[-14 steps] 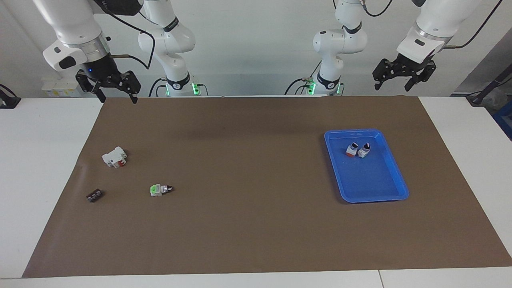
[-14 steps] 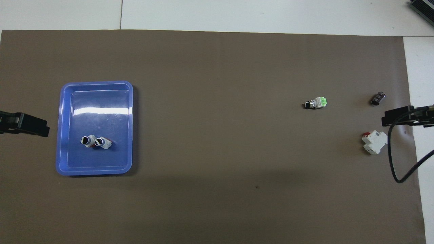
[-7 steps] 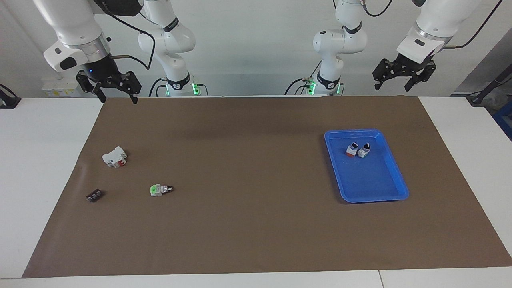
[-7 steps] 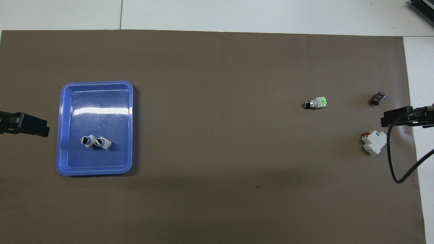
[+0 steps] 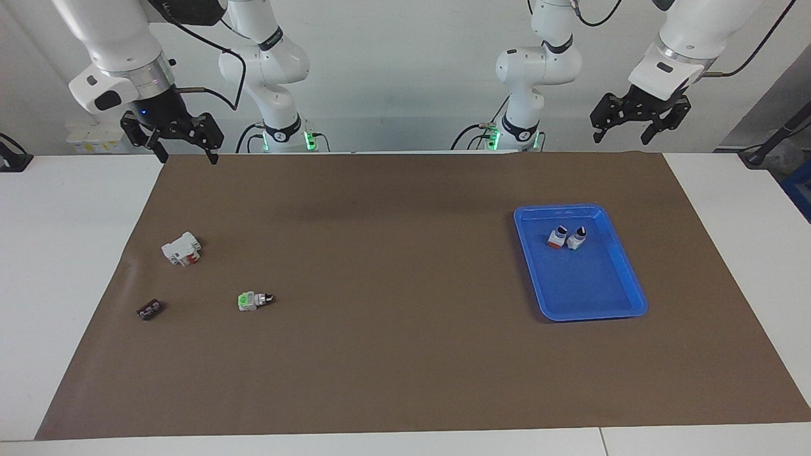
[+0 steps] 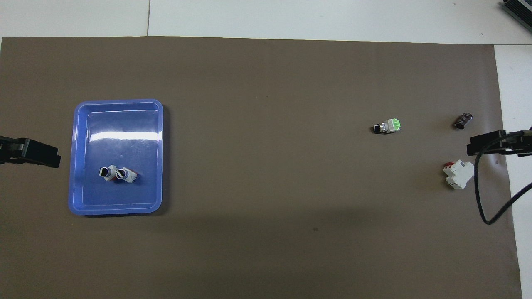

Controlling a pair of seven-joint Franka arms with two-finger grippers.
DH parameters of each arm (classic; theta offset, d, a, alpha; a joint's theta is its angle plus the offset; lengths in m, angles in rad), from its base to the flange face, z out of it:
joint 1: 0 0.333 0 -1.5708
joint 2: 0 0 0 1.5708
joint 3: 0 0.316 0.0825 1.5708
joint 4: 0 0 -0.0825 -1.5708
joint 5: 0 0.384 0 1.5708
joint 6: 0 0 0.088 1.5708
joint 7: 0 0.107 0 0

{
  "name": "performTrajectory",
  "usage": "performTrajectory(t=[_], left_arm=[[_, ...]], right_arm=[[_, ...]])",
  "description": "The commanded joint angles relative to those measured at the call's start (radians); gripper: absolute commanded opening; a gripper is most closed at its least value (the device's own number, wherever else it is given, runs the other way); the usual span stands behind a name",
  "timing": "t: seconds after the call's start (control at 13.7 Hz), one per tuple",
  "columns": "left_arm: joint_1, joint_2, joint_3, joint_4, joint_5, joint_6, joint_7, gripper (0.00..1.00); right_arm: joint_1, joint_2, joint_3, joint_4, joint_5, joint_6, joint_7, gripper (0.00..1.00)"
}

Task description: Turn and place switch with both arms

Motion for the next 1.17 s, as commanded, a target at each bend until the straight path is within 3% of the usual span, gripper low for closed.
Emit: performTrajectory(t=[0.0, 0.44, 0.73, 1.1], left_arm=[[0.011, -0.025, -0.004, -0.026, -0.012, 0.000, -0.006, 1.00], [0.011, -0.025, -0.004, -0.026, -0.012, 0.000, -0.006, 1.00], [0.011, -0.025, -0.004, -0.026, -0.012, 0.000, -0.006, 1.00], [0.011, -0.025, -0.004, -0.024, -0.012, 0.000, -0.006, 1.00]], right_arm=[[-0.003, -0.018, 0.004, -0.030, -0.005, 0.024, 0.023, 1.00], [0.005, 0.040, 0.005, -0.074, -0.001, 0.168, 0.018, 1.00], [0.040, 0.212, 0.008, -0.063, 0.041, 0.303, -0.090, 1.00], [0.052, 0.387, 0.008, -0.068, 0.049, 0.465, -0.492, 1.00]])
